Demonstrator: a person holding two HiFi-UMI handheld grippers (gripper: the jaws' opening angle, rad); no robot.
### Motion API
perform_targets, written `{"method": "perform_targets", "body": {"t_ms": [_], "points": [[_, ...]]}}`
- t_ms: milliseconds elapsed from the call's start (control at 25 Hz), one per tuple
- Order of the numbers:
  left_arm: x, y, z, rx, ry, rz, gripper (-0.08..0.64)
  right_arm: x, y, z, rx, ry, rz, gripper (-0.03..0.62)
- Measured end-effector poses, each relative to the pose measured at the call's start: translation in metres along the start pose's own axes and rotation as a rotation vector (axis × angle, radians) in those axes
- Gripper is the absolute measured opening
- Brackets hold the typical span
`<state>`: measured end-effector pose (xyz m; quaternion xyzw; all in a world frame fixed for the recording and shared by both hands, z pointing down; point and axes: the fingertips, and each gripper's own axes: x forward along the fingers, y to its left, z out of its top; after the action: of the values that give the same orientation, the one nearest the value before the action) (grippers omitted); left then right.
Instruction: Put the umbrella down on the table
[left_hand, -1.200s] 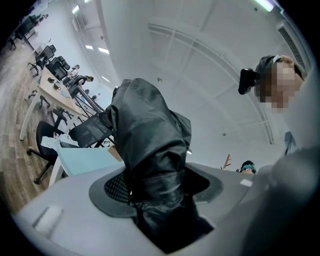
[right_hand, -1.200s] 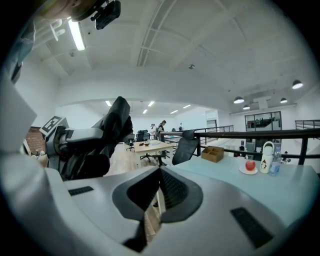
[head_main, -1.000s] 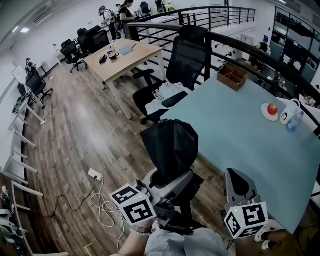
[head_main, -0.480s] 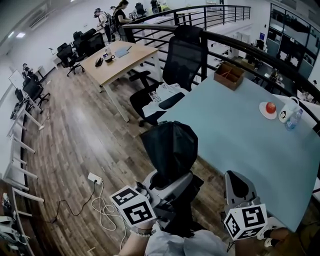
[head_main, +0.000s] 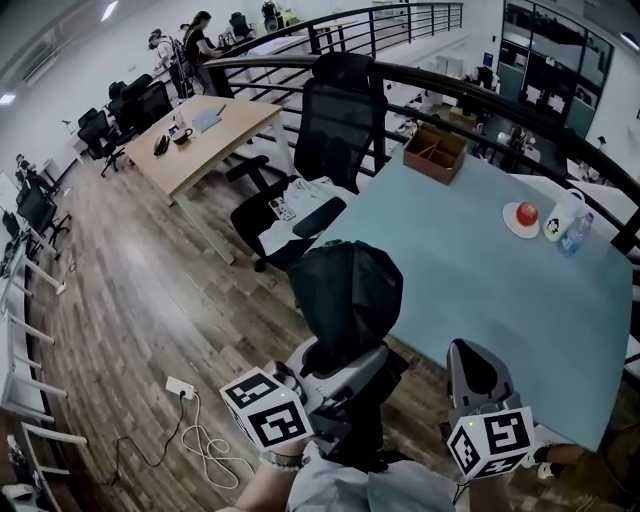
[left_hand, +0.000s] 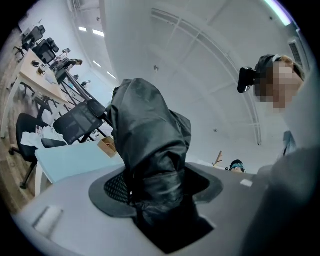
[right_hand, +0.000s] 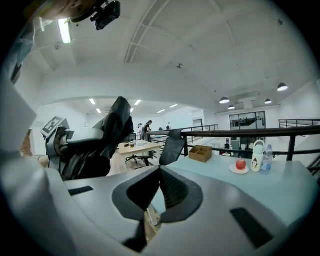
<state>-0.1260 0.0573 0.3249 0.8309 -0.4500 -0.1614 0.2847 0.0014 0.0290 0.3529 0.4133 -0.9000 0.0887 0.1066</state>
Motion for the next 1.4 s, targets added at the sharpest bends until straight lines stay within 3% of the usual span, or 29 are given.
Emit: {"method": "perform_targets", "body": {"t_ms": [240, 760, 1400], "points": [[0.024, 0.031, 0.029, -0.048, 0.026, -0.088, 0.288, 0.037, -0.004, 0.013, 0.015, -0.006, -0.070, -0.002], [0.052, 0.080, 0.070, -0.030, 0.122, -0.196, 0.288, 0.081, -0.006, 0.034, 0.044, -0.037, -0.239, -0.002], [0.079, 0.092, 0.063, -0.049, 0.207, -0.303, 0.288, 0.075, -0.016, 0.025, 0.068, -0.027, -0.391, -0.002]]}}
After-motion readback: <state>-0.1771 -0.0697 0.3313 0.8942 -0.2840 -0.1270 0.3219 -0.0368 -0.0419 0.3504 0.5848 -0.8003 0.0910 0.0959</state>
